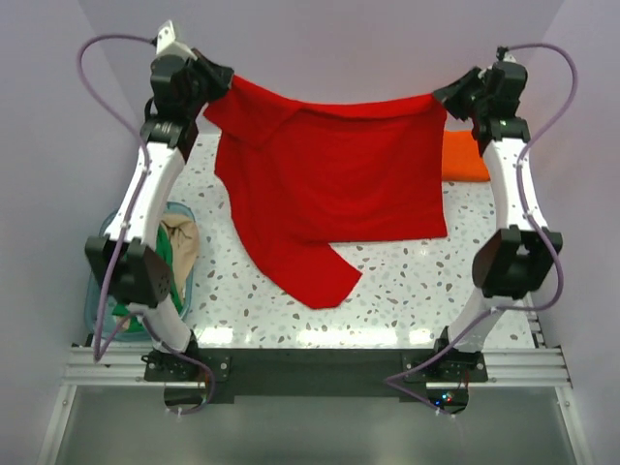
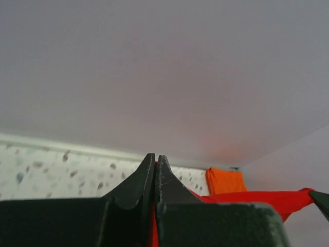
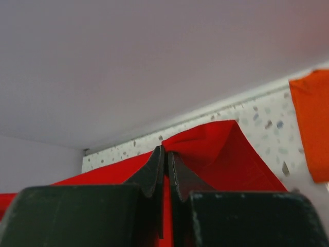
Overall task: Fold and stack the t-shirts
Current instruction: Flatten the tshirt out
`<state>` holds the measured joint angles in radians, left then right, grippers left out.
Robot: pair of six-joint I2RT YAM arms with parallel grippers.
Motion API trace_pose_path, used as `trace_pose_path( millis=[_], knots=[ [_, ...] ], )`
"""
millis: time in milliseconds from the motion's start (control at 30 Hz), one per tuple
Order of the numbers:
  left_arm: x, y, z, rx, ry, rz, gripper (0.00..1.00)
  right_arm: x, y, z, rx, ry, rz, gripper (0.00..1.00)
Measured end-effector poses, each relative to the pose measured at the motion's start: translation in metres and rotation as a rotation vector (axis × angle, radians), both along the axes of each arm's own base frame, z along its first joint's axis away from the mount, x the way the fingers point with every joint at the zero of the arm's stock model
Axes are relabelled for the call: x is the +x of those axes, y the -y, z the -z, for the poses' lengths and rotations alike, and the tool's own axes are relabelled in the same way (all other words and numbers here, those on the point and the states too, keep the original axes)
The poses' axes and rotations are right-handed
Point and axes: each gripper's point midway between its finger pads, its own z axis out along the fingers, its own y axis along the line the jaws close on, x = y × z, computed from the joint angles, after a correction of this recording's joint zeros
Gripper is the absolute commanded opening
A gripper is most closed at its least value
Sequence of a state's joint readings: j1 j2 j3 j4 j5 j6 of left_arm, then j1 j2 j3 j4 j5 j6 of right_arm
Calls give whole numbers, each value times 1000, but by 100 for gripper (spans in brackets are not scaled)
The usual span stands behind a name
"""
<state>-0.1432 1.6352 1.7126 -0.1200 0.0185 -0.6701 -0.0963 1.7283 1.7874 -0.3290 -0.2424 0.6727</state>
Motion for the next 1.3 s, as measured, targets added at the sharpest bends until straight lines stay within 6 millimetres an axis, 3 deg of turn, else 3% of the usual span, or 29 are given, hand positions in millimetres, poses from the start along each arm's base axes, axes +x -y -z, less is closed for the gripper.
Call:
trace_pose_path(
  millis=[100, 133, 200, 300, 400, 500, 567, 633, 733, 833, 933, 967, 1033, 1100, 1300],
  knots=[
    [61, 8, -31, -30, 86, 77, 0, 47, -2, -27, 11, 101, -14, 0],
    [77, 8, -54, -43, 153, 100, 0, 57, -2, -40, 13, 135, -15, 0],
    [87, 5, -89, -67, 269, 137, 0, 66, -2, -74, 12, 223, -14, 0],
    [69, -13, -133, -103, 390, 161, 0, 58, -2, -126, 2, 347, -8, 0],
    [37, -32, -164, -87, 466, 157, 0, 39, -2, -163, -8, 440, -1, 0],
    [1, -37, -179, -73, 507, 167, 0, 22, -4, -166, -10, 456, -3, 0],
    [-22, -32, -175, -70, 513, 183, 0, 15, -6, -143, -5, 415, -11, 0],
    [-35, -27, -153, -72, 481, 200, 0, 13, -7, -102, 4, 336, -16, 0],
    [-44, -25, -95, -91, 373, 203, 0, 9, -7, -3, 26, 133, -15, 0],
    [-60, -25, -1, -137, 184, 187, 0, -18, -10, 117, 63, -133, -14, 0],
    [-93, -26, 103, -189, -33, 152, 0, -63, -13, 199, 87, -343, -12, 0],
    [-109, -27, 138, -203, -108, 133, 0, -80, -14, 218, 93, -402, -11, 0],
    [-138, -28, 180, -224, -201, 109, 0, -104, -15, 235, 92, -463, -11, 0],
    [-164, -28, 208, -235, -259, 87, 0, -125, -15, 239, 85, -483, -13, 0],
    [-213, -28, 233, -240, -296, 45, 0, -172, -13, 242, 36, -488, 1, 0]
  ],
)
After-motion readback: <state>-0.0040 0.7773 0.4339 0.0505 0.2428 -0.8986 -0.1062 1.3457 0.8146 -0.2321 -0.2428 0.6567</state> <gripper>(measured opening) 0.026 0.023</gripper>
